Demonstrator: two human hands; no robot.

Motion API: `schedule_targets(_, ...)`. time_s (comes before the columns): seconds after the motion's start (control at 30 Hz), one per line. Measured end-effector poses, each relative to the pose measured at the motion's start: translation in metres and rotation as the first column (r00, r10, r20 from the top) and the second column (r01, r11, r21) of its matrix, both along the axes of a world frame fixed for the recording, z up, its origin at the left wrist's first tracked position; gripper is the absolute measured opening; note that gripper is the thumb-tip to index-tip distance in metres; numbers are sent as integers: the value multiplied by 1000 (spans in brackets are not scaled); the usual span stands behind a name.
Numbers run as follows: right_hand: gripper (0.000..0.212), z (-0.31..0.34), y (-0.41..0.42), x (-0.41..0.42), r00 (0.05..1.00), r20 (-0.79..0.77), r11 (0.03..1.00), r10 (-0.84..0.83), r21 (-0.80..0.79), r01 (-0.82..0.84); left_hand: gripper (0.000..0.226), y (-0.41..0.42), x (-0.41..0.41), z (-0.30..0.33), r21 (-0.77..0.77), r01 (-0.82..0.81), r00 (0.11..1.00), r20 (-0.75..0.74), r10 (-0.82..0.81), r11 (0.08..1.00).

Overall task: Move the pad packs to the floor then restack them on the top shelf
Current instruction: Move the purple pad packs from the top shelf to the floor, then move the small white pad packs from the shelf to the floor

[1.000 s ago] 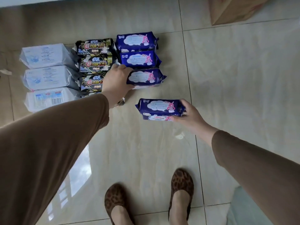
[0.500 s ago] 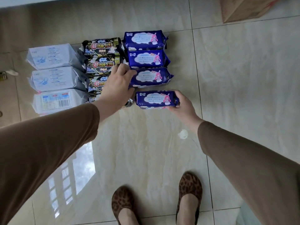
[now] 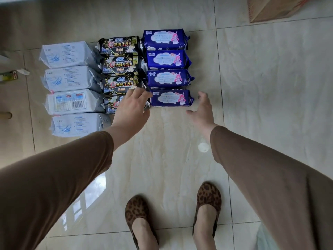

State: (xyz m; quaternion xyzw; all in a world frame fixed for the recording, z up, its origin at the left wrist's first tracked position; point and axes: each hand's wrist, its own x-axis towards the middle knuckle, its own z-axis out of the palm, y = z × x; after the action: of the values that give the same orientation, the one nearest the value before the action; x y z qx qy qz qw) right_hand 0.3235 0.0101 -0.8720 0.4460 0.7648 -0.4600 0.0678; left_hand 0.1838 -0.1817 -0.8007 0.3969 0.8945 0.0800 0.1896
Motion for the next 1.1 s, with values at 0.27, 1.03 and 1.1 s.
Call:
schedule_targets(0.27,55,188,21,49,990,42,991,133,14,-134,55,12,40,135,-227,-49,993,95,72,973)
schedule_targets(1.03,44,784,251,19,897,-192,824,398,505,-258,53,263,28,717,304,51,989,-147,-6,951)
schedule_targets(1.1,44,799,272,3,892,-200,818,404,515,-255,53,282,9,731,319,61,985,-171,-5,946)
